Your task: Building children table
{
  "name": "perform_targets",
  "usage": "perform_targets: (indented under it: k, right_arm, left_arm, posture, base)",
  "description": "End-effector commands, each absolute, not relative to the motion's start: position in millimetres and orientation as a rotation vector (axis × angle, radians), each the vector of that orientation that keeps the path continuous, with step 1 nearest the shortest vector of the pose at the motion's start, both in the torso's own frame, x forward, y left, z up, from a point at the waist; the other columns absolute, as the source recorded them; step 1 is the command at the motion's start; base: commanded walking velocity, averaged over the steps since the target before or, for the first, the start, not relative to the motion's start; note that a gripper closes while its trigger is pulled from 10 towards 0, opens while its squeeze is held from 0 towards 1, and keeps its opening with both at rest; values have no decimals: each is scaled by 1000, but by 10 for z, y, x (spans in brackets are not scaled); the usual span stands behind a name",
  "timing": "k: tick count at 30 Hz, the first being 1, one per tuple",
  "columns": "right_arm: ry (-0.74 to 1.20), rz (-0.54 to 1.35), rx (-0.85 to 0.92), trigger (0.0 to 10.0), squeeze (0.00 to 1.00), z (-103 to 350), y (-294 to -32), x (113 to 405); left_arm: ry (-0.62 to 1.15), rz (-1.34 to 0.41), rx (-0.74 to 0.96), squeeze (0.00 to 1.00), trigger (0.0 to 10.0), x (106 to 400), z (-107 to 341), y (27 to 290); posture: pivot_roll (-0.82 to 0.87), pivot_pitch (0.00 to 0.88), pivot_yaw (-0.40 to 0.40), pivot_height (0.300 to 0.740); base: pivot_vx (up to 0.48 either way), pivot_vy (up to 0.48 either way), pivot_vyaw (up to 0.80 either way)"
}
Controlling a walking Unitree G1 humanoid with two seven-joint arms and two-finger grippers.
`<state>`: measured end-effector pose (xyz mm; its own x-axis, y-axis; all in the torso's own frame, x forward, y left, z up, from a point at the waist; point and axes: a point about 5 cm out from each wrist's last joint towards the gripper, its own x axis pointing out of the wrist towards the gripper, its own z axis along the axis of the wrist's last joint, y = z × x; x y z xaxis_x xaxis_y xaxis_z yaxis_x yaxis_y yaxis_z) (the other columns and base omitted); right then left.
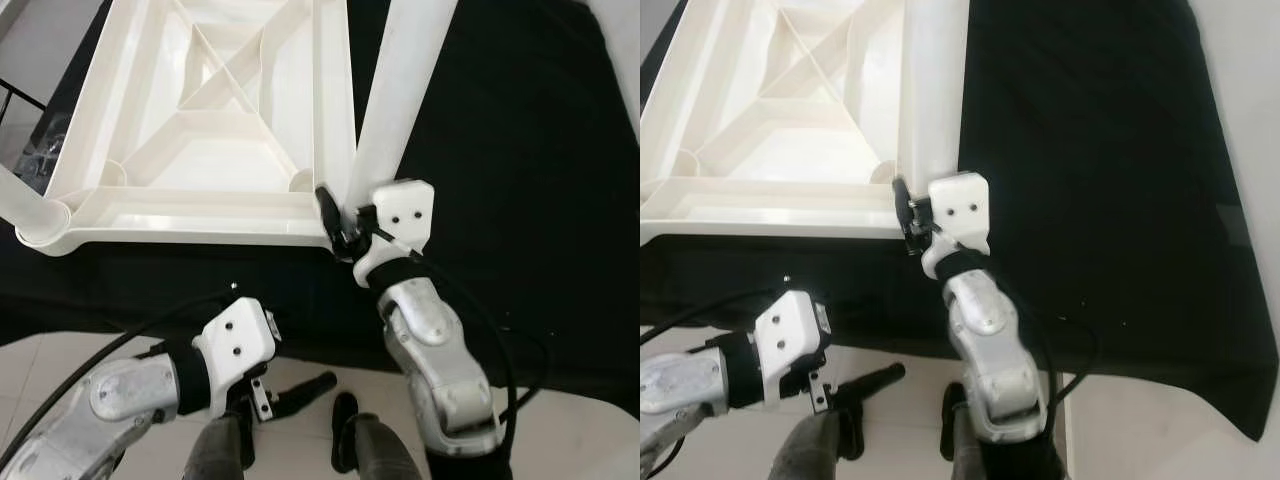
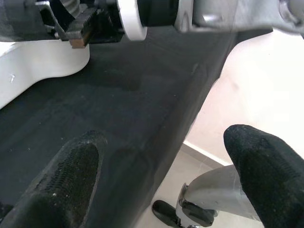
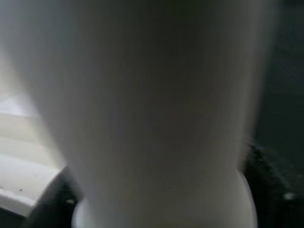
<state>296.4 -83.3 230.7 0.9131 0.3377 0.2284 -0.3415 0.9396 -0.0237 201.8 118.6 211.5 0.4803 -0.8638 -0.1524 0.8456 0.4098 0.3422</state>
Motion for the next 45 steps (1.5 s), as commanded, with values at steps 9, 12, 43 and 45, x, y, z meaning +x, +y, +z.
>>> perform_targets:
  k: [9, 12, 43, 45]
  right_arm:
    - [-352, 761, -85, 10000, 224, 2689, -991, 3123]
    - [-362, 977, -169, 10000, 0, 2799, -1043, 3112]
    - [-168, 1130, -262, 0, 0, 2774, -1290, 3574]
    - [-143, 1008, -236, 0, 0, 2636, -1303, 3541]
  left_arm:
    - [-53, -1084, 389, 0, 10000, 2009, 2080, 1166]
    - [-57, -1085, 387, 0, 10000, 2008, 2077, 1153]
    - [-87, -1072, 386, 0, 10000, 2062, 2059, 1109]
    - [-86, -1071, 387, 0, 10000, 2058, 2050, 1112]
  posture:
    - [83, 398, -66, 740]
    - [80, 393, -70, 740]
    - [59, 352, -108, 740]
    - [60, 350, -116, 740]
  base:
    - [0, 0, 0]
    - [0, 0, 0]
    - [0, 0, 0]
    - [0, 0, 0]
